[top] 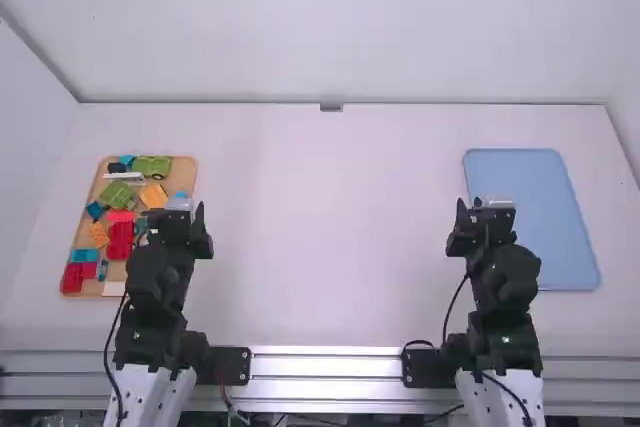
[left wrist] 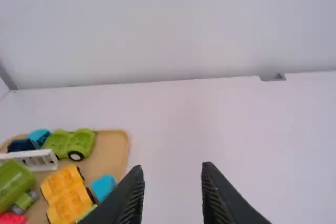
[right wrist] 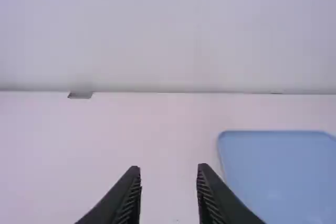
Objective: Assemble lego blocks to make yellow taxi
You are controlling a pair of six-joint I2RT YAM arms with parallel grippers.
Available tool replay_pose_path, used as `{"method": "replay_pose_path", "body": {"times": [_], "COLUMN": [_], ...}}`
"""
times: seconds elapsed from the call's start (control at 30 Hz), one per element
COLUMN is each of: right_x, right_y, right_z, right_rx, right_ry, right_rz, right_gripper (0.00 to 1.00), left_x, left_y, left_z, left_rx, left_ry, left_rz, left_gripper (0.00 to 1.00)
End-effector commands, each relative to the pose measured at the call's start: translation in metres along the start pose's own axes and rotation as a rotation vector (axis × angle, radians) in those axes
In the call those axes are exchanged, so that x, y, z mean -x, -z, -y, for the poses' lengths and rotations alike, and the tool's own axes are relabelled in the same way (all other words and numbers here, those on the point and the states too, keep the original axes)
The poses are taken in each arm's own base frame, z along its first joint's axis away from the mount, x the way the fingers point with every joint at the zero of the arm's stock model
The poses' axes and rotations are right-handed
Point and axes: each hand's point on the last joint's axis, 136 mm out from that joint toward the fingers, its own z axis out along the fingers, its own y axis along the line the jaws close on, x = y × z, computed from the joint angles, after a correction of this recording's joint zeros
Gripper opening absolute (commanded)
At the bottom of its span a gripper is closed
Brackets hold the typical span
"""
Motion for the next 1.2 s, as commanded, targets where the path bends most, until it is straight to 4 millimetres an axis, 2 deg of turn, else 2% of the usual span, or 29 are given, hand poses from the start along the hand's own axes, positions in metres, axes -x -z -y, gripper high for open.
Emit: {"method": "replay_pose_path", "body": {"times": [0.0,0.23,0.5,0.67,0.83,0.93,1.1,1.17], "right_x": [0.027,0.063,0.098,0.118,0.129,0.134,0.141,0.143], "right_y": [-0.002,-0.02,-0.052,-0.078,-0.099,-0.112,-0.131,-0.139], "right_z": [0.002,0.004,0.006,0.007,0.008,0.009,0.01,0.009], "right_rx": [-0.004,0.005,0.015,0.023,0.03,0.033,0.037,0.04], "right_ry": [0.015,0.034,0.055,0.07,0.08,0.086,0.094,0.097], "right_rz": [0.017,-0.02,-0.07,-0.1,-0.122,-0.133,-0.15,-0.158], "right_gripper": [0.34,0.47,0.63,0.73,0.81,0.85,0.91,0.93], "left_x": [0.021,0.055,0.087,0.112,0.121,0.12,0.134,0.139], "left_y": [-0.001,-0.014,-0.038,-0.057,-0.073,-0.082,-0.098,-0.104], "left_z": [-0.003,-0.009,-0.014,-0.017,-0.018,-0.017,-0.019,-0.021], "left_rx": [0.017,0.041,0.061,0.086,0.098,0.097,0.112,0.129], "left_ry": [-0.06,-0.053,-0.197,-0.064,0.015,0.02,-0.03,0.025], "left_rz": [0.01,-0.005,-0.048,-0.044,-0.071,-0.11,-0.104,-0.097], "left_gripper": [0.34,0.47,0.63,0.73,0.81,0.85,0.91,0.93]}}
